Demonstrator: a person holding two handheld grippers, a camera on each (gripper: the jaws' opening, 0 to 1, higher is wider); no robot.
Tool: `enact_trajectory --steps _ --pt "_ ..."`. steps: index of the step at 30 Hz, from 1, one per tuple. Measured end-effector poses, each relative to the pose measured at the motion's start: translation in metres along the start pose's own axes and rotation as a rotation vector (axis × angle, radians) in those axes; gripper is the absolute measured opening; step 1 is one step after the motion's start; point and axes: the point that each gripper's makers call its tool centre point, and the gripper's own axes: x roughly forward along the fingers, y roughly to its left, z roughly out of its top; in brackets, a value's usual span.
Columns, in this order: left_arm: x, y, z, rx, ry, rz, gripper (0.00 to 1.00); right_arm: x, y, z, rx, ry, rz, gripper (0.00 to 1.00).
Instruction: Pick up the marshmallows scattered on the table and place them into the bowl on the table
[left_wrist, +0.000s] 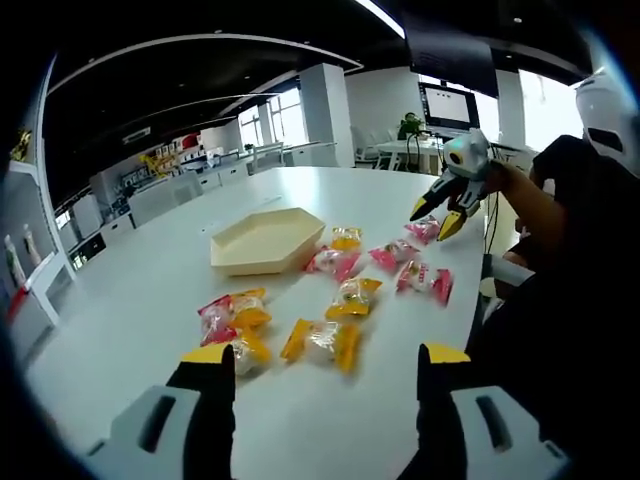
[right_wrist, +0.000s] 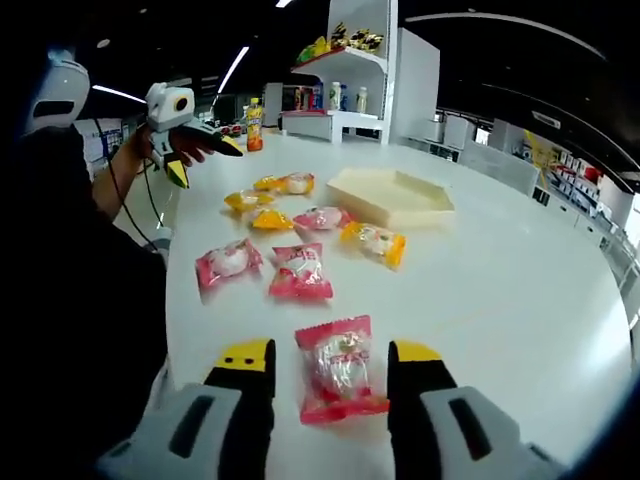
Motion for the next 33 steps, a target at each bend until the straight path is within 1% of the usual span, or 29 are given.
enact_trajectory --steps 4,9,17,21,24,33 --pt "-0.0008 0.0011 -0.0002 0.0 0.0 0.002 0.73 0.0012 0.0005 -0.0016 -0.007 0.012 0.003 0.41" --pt "-0.0027 0.003 0.0019 -0.004 -0.011 0.01 0.73 0.002 0.0004 -0.0012 0.009 0.007 0.007 0.4" --pt "-0.0045 0.005 -0.0023 -0.007 -0.003 0.014 0.73 0.0045 0.001 -0.0054 0.026 0.011 0.009 0.39" --pt "-0.005 0.0057 -0.0026 -0.012 -0.008 0.016 0.73 0.0062 -0.0005 -0.0064 0.043 0.016 0.008 0.36" --pt "-0.0054 0.0061 -0.0045 -0.013 -0.003 0.017 0.73 0.0065 -0.0005 -0.0089 0.047 0.03 0.007 0.31" --pt "-0.0069 0.0073 -0.0044 -0.017 -0.008 0.023 0.73 0.0073 0.0005 -0.0079 0.055 0.024 0.001 0.29"
